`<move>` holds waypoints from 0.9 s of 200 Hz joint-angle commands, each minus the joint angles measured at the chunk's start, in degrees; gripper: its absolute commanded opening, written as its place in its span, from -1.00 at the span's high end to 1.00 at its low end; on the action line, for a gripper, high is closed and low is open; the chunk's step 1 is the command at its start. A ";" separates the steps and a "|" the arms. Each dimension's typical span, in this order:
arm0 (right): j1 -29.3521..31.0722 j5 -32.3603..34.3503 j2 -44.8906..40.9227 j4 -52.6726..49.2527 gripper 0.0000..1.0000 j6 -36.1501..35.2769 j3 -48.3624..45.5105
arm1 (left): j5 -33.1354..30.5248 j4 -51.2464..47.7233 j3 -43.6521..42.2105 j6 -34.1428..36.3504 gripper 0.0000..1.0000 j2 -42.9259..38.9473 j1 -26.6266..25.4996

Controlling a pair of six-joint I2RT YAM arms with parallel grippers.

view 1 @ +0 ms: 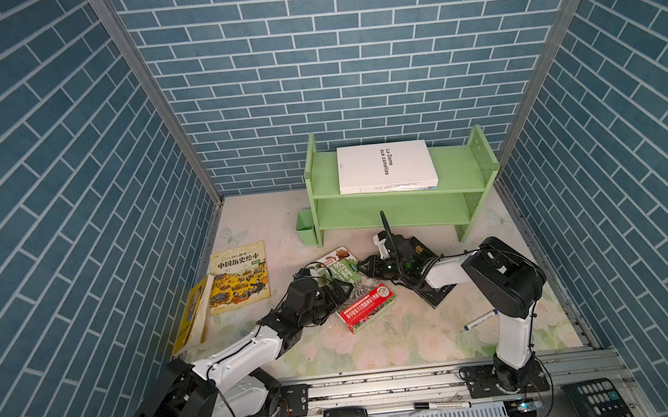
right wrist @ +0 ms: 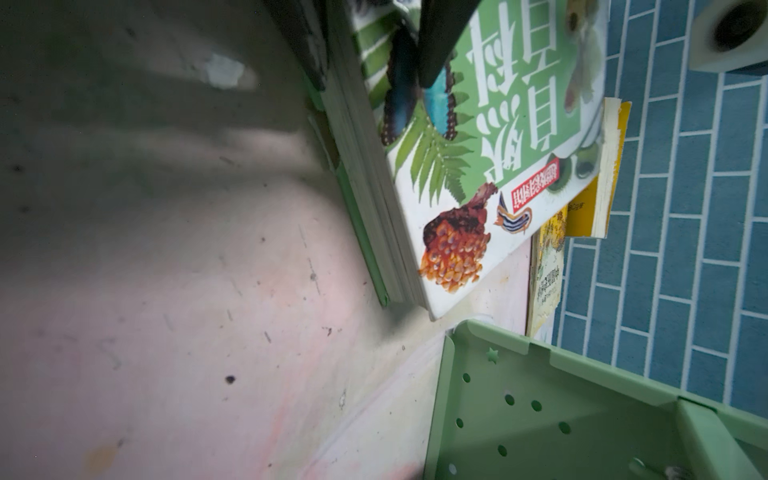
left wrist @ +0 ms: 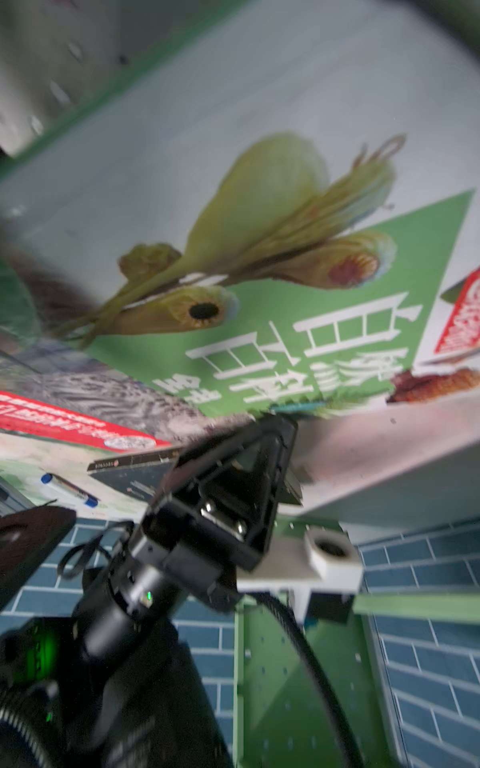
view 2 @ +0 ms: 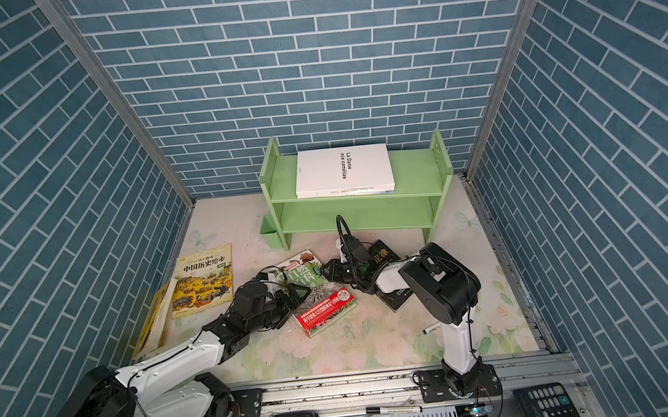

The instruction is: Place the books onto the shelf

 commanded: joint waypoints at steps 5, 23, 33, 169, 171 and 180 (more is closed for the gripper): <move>5.23 -13.69 3.71 -8.15 0.30 3.50 -2.67 | 2.62 30.91 3.64 1.79 -0.99 -4.31 -1.06; 5.14 -13.78 3.70 -8.35 0.30 3.55 -2.46 | 1.43 28.80 2.91 1.38 -0.99 -5.27 -1.01; 5.22 -13.63 3.64 -8.49 0.30 3.53 -2.41 | 0.45 27.13 2.31 0.64 -0.97 -5.98 -1.02; 5.33 -14.92 2.69 -2.43 -0.07 7.45 -0.38 | -14.37 -51.88 14.45 15.49 -0.97 -23.30 12.97; 5.32 -14.92 2.62 -2.47 -0.08 7.48 -0.38 | -14.06 -52.43 14.44 15.82 -0.97 -23.30 13.64; 5.31 -14.84 2.21 -2.67 -0.13 7.55 -0.23 | -12.95 -54.49 13.96 17.58 -0.97 -22.91 17.90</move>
